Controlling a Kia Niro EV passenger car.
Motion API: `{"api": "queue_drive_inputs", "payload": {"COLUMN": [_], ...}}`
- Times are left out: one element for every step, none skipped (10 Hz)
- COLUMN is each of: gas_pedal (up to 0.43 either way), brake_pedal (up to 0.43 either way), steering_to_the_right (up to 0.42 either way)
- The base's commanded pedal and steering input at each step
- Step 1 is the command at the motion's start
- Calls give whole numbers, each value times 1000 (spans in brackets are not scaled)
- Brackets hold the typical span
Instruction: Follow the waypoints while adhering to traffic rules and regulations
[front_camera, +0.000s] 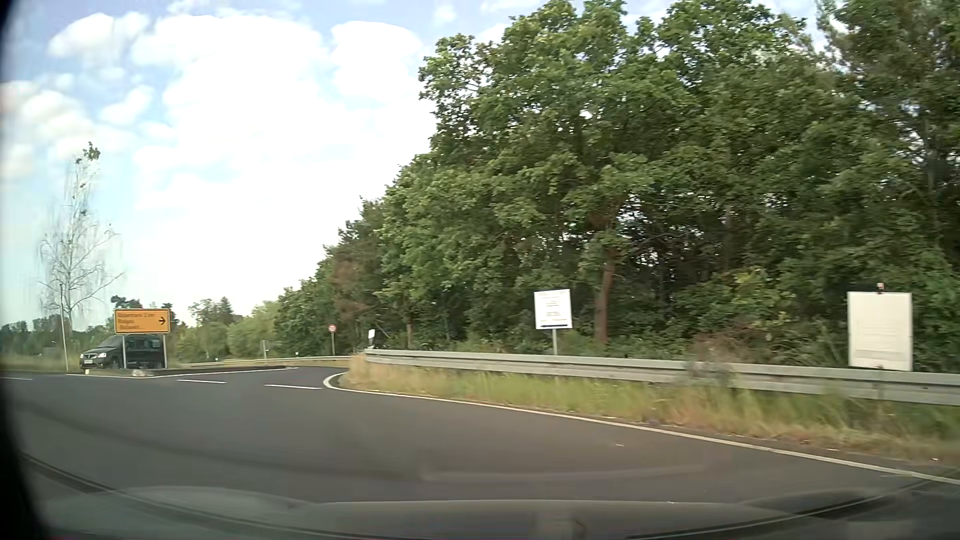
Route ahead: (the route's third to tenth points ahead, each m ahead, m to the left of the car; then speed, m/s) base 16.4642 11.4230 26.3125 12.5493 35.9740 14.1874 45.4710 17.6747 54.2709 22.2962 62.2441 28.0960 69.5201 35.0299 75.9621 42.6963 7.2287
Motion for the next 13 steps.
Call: {"api": "queue_drive_inputs", "payload": {"gas_pedal": [150, 150, 157, 157, 157, 157, 157, 157, 157, 157, 157, 157, 157], "brake_pedal": [30, 30, 30, 30, 30, 30, 30, 30, 30, 30, 24, 24, 30], "steering_to_the_right": [-321, -315, -302, -288, -263, -232, -191, -161, -124, -95, -72, -42, -18]}}
